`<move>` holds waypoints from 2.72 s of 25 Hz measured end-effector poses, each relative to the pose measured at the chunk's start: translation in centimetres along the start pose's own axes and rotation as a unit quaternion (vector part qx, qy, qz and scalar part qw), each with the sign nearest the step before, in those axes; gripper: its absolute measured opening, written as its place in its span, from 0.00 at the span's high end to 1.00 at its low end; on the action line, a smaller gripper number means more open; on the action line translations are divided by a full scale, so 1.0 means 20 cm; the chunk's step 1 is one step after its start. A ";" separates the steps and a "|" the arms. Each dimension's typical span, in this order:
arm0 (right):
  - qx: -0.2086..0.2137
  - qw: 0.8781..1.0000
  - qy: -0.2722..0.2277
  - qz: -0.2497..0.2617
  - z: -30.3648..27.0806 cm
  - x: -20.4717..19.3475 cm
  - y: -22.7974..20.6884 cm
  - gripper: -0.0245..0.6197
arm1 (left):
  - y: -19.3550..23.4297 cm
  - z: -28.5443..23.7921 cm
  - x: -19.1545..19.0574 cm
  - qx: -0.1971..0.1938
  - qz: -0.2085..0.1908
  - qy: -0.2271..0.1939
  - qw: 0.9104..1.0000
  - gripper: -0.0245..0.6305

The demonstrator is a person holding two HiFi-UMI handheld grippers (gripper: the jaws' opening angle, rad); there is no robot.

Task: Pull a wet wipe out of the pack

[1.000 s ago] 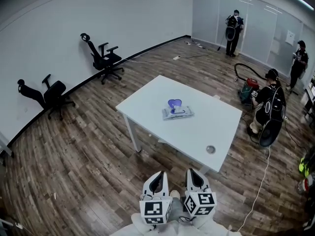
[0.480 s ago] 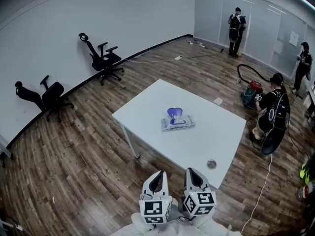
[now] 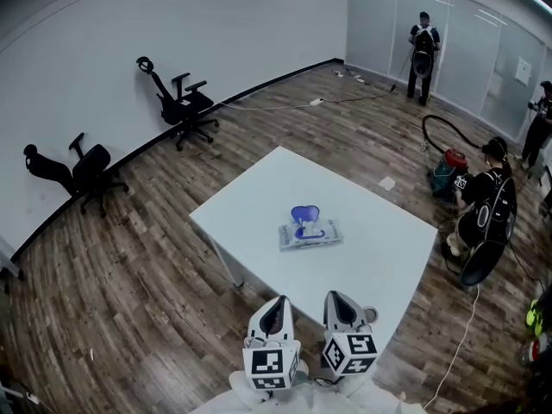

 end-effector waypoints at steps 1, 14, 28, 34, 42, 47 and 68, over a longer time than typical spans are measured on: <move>0.002 1.000 0.000 0.001 -0.03 0.01 -0.01 0.95 | 0.01 -0.03 0.00 0.002 0.001 0.000 1.000 0.96; 0.007 1.000 0.009 0.003 -0.29 0.10 -0.15 0.95 | 0.05 -0.33 0.01 0.004 0.005 0.009 1.000 0.96; -0.004 1.000 0.025 -0.013 -0.38 0.06 -0.25 0.95 | 0.07 -0.46 -0.02 0.009 0.008 0.024 1.000 0.96; -0.001 0.999 0.032 -0.012 -0.46 0.06 -0.22 0.95 | 0.13 -0.50 0.00 0.008 0.007 0.025 1.000 0.96; 0.003 0.999 0.036 -0.007 -0.58 0.07 -0.16 0.95 | 0.21 -0.58 0.02 0.003 0.008 0.028 1.000 0.96; -0.008 0.999 0.046 0.009 -0.68 0.03 -0.16 0.94 | 0.25 -0.62 0.00 0.002 0.007 0.038 0.999 0.96; -0.014 0.996 0.090 0.014 -1.19 -0.07 -0.17 0.87 | 0.44 -0.74 -0.05 0.017 0.010 0.050 0.999 0.96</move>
Point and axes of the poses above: the fingertips, and each gripper's own axes: z backward along the fingers, y to its left, x out of its top, the point moved 3 cm from there along z, backward along the fingers, and after that the axes turned 12 degrees about -x, right-handed, at the moved point
